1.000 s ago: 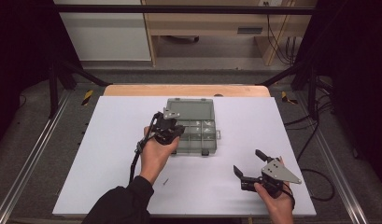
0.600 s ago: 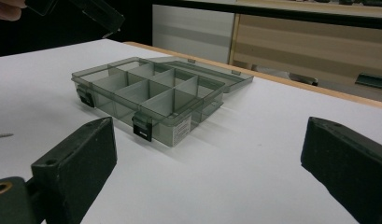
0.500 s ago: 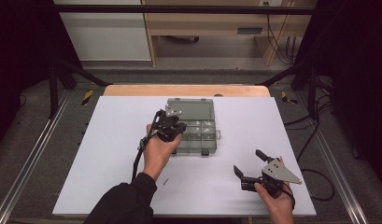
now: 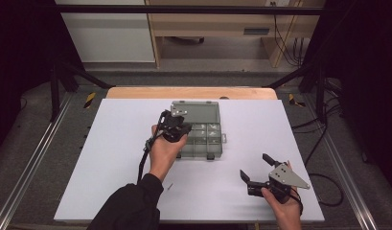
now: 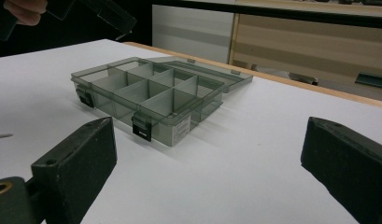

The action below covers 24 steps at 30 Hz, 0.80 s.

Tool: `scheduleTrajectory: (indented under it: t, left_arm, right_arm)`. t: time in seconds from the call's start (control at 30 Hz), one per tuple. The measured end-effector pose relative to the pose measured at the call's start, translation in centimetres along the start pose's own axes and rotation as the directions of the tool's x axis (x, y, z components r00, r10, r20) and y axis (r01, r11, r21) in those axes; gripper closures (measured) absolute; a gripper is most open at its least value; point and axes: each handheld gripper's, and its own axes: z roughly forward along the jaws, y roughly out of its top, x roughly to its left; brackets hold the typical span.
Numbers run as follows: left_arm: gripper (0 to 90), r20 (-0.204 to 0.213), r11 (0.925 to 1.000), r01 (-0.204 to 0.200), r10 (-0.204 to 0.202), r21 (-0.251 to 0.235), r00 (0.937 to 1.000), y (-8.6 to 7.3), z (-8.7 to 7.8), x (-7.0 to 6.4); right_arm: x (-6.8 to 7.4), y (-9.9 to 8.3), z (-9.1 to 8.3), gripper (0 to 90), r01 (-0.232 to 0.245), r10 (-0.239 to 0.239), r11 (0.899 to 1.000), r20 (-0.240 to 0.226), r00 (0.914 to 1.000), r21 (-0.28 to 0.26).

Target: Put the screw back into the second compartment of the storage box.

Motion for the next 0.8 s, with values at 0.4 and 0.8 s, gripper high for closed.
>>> scheduleTrajectory:
  t: [0.4,0.8]
  left_arm:
    - [84.8,-0.016,0.9985,0.053,-0.053,-0.013,0.9985,-0.4,1.3,0.5]
    - [84.8,-0.026,0.9974,0.069,-0.069,-0.019,0.9973,-0.8,2.2,1.2]
  right_arm:
    - [0.0,0.0,0.0,3.8,0.003,-0.003,1.000,-0.002,1.0000,-0.001]
    - [-0.1,0.0,-0.1,3.8,-0.003,0.003,1.000,0.000,1.0000,-0.006]
